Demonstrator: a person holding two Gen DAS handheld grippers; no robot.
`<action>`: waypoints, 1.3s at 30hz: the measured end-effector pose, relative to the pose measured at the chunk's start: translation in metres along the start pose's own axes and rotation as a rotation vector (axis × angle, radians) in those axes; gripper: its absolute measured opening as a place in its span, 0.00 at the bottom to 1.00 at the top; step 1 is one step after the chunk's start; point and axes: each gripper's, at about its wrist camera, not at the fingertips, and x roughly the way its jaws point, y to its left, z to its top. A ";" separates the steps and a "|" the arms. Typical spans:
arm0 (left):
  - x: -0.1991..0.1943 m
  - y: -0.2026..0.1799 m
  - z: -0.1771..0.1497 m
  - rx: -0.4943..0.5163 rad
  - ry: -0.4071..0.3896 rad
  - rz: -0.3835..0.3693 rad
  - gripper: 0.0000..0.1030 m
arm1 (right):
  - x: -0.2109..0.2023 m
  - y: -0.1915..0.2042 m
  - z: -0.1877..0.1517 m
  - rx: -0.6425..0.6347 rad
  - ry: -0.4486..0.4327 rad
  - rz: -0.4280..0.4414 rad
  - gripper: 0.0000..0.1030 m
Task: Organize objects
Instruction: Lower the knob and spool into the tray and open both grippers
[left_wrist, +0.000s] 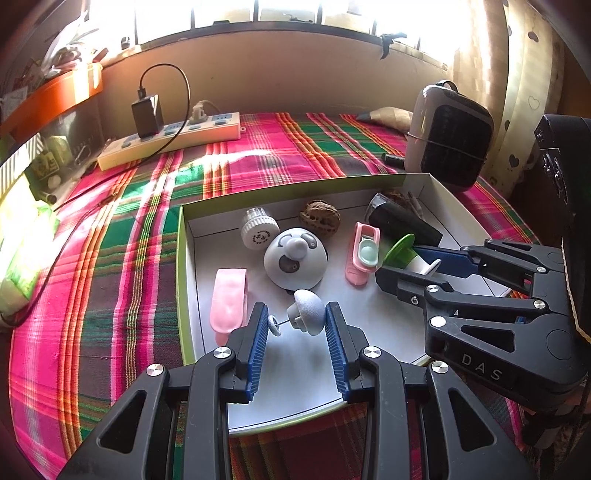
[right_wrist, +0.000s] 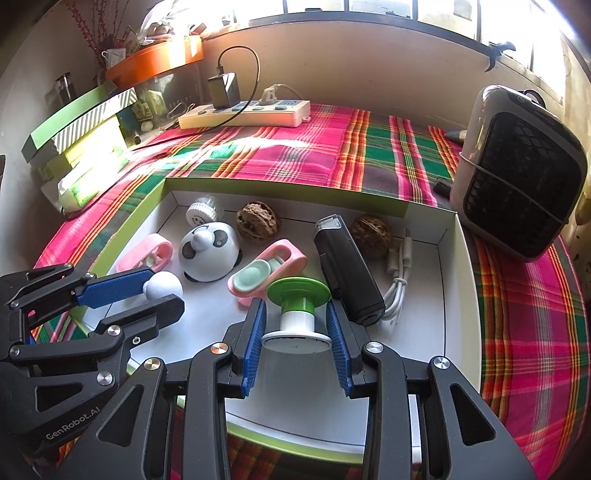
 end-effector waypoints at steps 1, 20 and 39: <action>0.000 0.000 0.000 0.001 0.000 0.000 0.29 | 0.000 0.001 0.000 0.000 -0.001 0.000 0.34; 0.000 0.000 0.000 0.001 0.001 0.002 0.29 | 0.000 0.001 0.001 0.005 0.001 -0.004 0.34; 0.000 0.000 -0.001 0.001 -0.002 -0.004 0.31 | -0.001 0.000 -0.001 0.023 0.000 0.000 0.37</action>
